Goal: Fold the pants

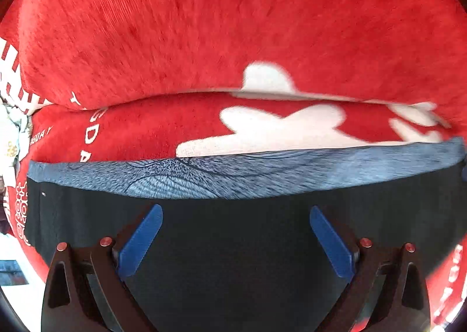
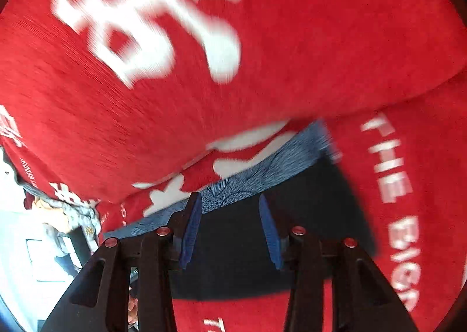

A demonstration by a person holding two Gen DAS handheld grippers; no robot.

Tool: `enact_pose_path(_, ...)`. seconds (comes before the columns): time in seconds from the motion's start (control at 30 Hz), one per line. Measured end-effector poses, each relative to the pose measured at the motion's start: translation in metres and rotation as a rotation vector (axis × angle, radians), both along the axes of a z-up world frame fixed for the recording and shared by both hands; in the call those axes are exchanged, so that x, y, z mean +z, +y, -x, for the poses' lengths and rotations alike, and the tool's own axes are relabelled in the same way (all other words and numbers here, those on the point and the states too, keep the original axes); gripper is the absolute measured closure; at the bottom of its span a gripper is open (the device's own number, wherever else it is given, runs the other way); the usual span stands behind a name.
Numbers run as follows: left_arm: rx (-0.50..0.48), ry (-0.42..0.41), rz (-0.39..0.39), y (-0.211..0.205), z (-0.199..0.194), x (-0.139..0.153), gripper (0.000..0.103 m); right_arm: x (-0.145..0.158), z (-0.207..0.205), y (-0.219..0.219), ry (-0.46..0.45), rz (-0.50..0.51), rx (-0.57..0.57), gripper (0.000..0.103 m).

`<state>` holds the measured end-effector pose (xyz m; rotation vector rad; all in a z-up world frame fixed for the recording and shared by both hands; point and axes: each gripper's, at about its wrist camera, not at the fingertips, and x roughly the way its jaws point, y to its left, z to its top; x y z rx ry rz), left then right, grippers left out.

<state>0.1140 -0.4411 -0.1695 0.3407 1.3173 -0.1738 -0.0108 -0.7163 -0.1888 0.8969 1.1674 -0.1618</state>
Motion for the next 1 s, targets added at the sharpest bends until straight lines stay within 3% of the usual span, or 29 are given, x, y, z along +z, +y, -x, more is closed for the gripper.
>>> enact_pose_path(0.03, 0.006, 0.014, 0.014, 0.004, -0.002, -0.010, 0.000, -0.016, -0.002, 0.004, 0.038, 0.022, 0.004, 0.057)
enact_pose_path(0.1, 0.017, 0.005, 0.078, 0.013, -0.002, -0.012, 0.000, -0.029, 0.011, -0.007, 0.029, 0.058, -0.067, 0.079)
enact_pose_path(0.13, -0.012, 0.006, 0.067, 0.013, -0.001, -0.010, 0.000, -0.028, 0.023, -0.018, 0.031, 0.073, -0.138, 0.090)
enact_pose_path(0.2, -0.041, 0.008, 0.037, 0.012, 0.001, -0.006, 0.000, -0.022, 0.051, -0.040, 0.035, 0.069, -0.264, 0.092)
enact_pose_path(0.3, -0.054, 0.037, 0.022, 0.010, 0.009, 0.004, 0.000, 0.007, 0.071, -0.042, 0.024, 0.096, -0.218, 0.075)
enact_pose_path(0.37, -0.063, 0.049, 0.041, 0.009, 0.017, 0.012, 0.000, 0.025, 0.089, -0.025, 0.002, 0.093, -0.177, 0.044)
enact_pose_path(0.47, -0.079, 0.077, 0.064, 0.003, 0.033, 0.019, 0.000, 0.026, 0.112, 0.002, -0.019, -0.013, -0.162, 0.042)
enact_pose_path(0.63, -0.141, 0.104, 0.055, -0.014, 0.060, 0.013, 0.000, -0.005, 0.144, 0.041, -0.012, -0.160, -0.197, 0.042)
enact_pose_path(0.83, -0.137, 0.108, 0.068, -0.018, 0.072, -0.003, 0.000, -0.023, 0.170, 0.023, -0.050, -0.143, -0.325, 0.042)
enact_pose_path(1.0, -0.158, 0.072, 0.068, -0.008, 0.077, -0.003, 0.000, -0.040, 0.172, -0.006, -0.175, -0.195, -0.472, 0.043)
